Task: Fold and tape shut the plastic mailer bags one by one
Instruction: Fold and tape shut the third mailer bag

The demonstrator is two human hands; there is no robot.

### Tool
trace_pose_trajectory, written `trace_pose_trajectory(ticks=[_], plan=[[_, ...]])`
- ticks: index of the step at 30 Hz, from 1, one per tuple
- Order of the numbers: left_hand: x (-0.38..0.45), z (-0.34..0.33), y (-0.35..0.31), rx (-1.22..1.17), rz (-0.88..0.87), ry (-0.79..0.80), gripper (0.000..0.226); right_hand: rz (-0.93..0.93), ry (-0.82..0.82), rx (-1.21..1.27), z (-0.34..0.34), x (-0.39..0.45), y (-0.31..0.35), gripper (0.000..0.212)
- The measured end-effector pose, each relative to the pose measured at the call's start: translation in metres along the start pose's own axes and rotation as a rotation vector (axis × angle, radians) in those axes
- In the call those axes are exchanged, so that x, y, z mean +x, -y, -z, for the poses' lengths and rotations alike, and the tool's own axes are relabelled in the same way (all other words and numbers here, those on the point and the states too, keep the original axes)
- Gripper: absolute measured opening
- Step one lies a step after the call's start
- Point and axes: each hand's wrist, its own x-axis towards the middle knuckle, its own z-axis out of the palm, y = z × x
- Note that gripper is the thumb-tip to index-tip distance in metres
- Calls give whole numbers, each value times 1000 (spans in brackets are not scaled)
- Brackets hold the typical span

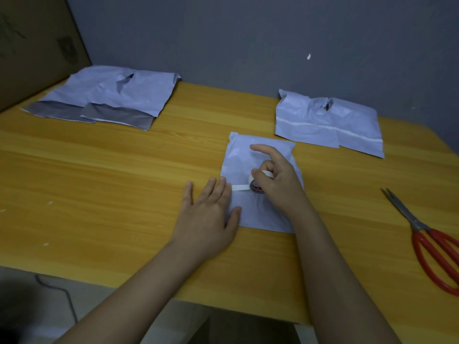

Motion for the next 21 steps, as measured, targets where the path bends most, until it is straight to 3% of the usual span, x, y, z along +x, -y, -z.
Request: trace_pose_trajectory(ticks=[10,21], plan=[[0,0,-2,-20,10,-37,89,-24,6,20,-1,-3,4,41],[0,1,-3,19,-3,-39,88,-49,11,58,-1,-4,7,41]])
